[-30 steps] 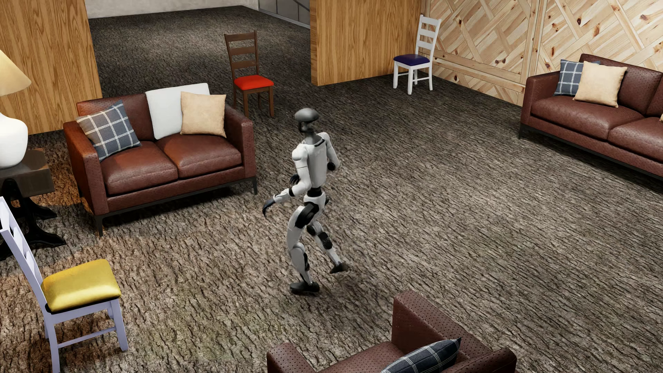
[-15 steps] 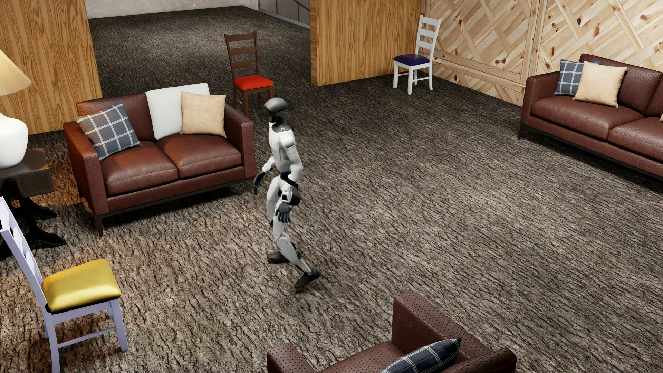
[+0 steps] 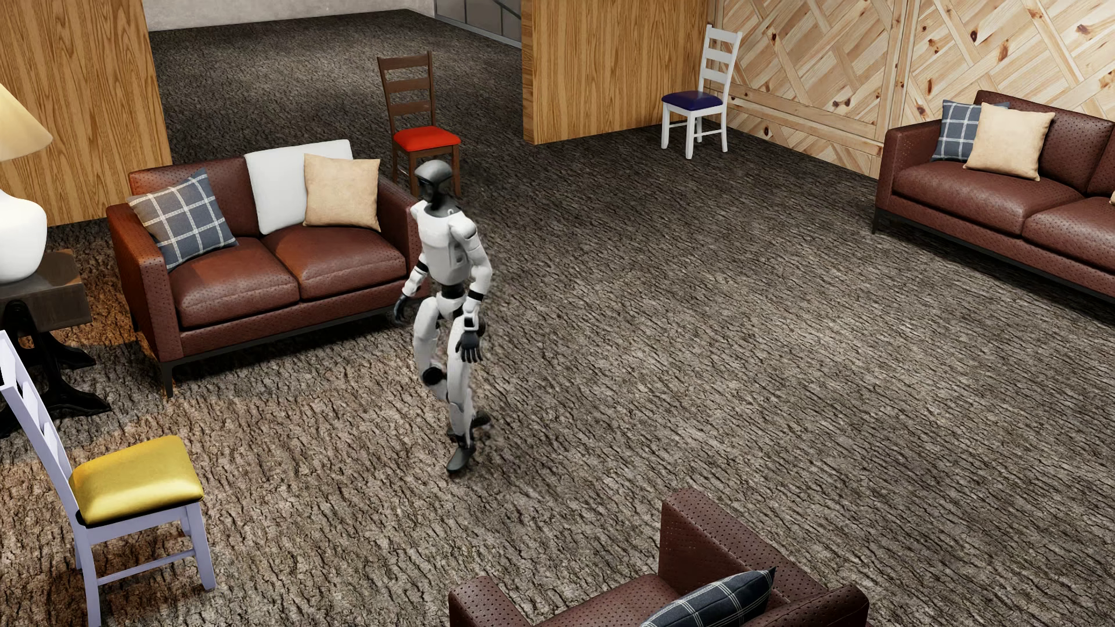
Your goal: Walk towards the dark red chair
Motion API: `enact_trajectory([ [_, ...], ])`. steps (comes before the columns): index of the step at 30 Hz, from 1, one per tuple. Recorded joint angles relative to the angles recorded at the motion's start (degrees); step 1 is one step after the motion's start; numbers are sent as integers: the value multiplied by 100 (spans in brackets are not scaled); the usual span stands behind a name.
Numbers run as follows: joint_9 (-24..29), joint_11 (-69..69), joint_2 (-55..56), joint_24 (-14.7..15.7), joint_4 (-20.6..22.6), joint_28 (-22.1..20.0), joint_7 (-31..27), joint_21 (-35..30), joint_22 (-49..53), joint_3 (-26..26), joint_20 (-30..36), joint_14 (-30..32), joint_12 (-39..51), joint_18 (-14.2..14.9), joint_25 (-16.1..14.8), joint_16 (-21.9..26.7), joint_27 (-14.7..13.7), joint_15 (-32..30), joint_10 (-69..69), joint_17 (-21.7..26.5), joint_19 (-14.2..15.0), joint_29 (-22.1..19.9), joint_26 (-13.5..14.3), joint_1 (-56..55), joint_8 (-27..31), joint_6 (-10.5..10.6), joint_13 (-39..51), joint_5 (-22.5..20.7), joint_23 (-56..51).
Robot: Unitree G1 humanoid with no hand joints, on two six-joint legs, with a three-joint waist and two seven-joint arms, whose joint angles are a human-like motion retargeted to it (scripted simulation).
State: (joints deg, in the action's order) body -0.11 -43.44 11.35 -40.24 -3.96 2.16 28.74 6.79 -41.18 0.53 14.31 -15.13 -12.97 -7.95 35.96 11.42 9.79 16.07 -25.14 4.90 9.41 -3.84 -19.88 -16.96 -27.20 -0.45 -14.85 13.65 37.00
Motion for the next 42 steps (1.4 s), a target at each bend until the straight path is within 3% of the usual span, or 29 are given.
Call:
enact_trajectory([
  [2,50,-1489,783,-112,69,-116,-125,26,257,123,36,-110,211,80,113,3,-8,-346,-42,-28,-26,59,137,88,653,-54,-74,280,-199],
  [4,79,-1983,1300,-73,71,-335,-239,174,474,197,-50,-167,390,202,114,7,35,-283,-37,-65,276,62,242,219,1192,-103,-201,402,-258],
  [6,72,-1442,1436,-60,53,-469,-371,277,674,226,-120,-156,522,347,142,13,101,-222,44,-115,269,136,292,354,1284,-130,-289,748,-212],
  [8,59,-374,1388,-139,53,-511,-586,361,929,275,-93,-171,605,484,149,26,96,-137,55,-130,31,265,370,424,1411,-154,-374,951,-219],
  [10,42,859,1200,-159,20,-500,-888,508,1093,322,-38,-182,654,623,76,27,121,-252,57,-202,446,283,433,479,2412,-158,-455,524,-250],
  [12,22,1637,835,-202,-107,-442,-1138,536,1132,296,7,-161,639,788,77,53,152,-338,68,-284,486,254,395,544,3303,-155,-474,63,-225],
  [16,33,1670,483,-305,-552,-379,-1496,88,991,181,-25,-77,389,1165,386,71,124,152,-137,-221,-25,369,206,511,2628,-185,-300,-234,-111],
  [20,85,1664,308,-522,-1107,76,-1974,-250,694,135,211,110,188,1440,441,202,12,344,-365,-189,-364,224,94,294,2156,-64,-120,-753,-273],
  [23,124,1751,219,-542,-1434,275,-2327,-272,568,128,311,314,125,1463,215,250,58,419,-441,-235,-625,108,59,68,1794,64,-7,-1105,-383],
  [26,140,1787,207,-493,-1773,302,-1800,-238,529,163,414,481,129,1251,176,245,-21,483,-472,-159,-823,52,39,-111,1430,187,26,-1256,-300],
  [27,143,1793,213,-472,-1778,300,-1695,-240,520,167,447,382,161,1164,176,240,-21,500,-588,-138,-870,54,44,-184,1331,218,50,-1269,-274],
  [30,140,1783,200,-415,-1180,270,-2096,-267,553,181,530,-112,264,1485,190,258,-9,512,-1184,-72,-965,82,67,-372,1087,275,112,-1244,-177],
  [31,129,1797,189,-401,-1003,250,-2100,-319,553,200,540,-228,316,1385,198,260,83,510,-1291,-79,-986,101,76,-339,1013,294,174,-1236,-188],
  [33,94,1940,146,-359,-1065,179,-1372,-363,583,237,559,-223,371,1013,181,229,182,468,-980,-40,-1017,107,111,-72,922,333,245,-1205,-189],
  [34,79,1983,137,-346,-1010,138,-1282,-349,590,221,584,-185,394,950,159,216,222,446,-730,-31,-1026,99,128,51,926,339,279,-1187,-172],
  [42,13,2190,139,-279,-695,79,-1298,-218,577,192,708,176,548,1155,78,253,348,347,136,-231,-1081,99,96,310,850,254,391,-1030,58],
])
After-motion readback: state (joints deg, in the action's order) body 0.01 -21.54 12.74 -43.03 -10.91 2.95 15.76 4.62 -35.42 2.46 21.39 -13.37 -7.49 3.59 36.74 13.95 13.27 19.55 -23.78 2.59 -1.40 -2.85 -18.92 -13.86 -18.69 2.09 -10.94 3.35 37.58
